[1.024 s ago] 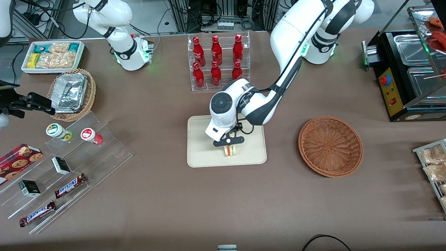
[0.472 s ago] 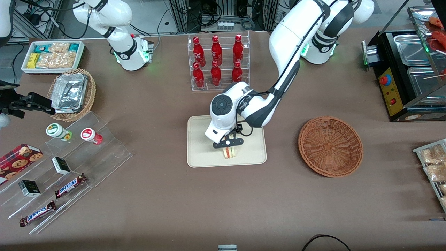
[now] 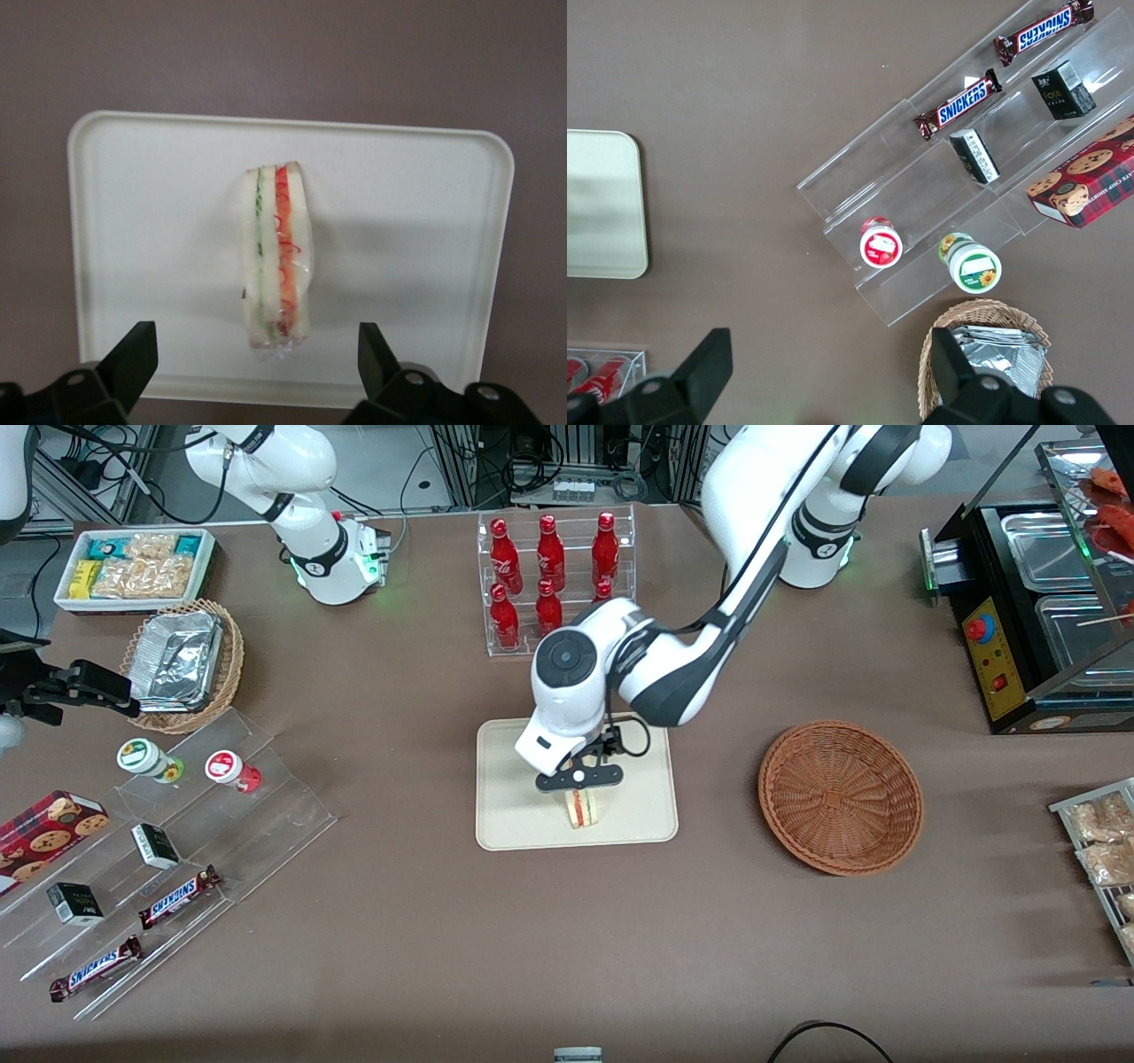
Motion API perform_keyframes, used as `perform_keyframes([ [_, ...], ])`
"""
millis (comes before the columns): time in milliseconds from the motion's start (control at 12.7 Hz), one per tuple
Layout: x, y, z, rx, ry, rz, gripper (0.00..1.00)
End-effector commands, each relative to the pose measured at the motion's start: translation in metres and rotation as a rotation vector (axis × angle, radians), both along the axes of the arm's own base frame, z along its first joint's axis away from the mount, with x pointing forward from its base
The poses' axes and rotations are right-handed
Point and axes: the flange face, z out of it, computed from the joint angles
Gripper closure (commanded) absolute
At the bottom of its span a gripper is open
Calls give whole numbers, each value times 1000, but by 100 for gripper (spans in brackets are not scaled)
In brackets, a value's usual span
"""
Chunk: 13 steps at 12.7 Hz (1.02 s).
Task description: Place sandwich from basket to tray
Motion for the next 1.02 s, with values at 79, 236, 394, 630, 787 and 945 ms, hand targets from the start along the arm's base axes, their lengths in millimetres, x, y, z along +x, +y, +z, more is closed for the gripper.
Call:
perform_keyframes([
  [79, 15, 45, 45, 36, 24, -64, 0],
  [236, 27, 84, 66, 57, 52, -55, 0],
  [394, 31, 111, 81, 44, 96, -129, 0],
  [630, 45, 152, 97, 36, 84, -85, 0],
  [787, 46, 179, 100, 46, 86, -55, 0],
  [945, 47, 211, 107, 41, 80, -86, 0],
])
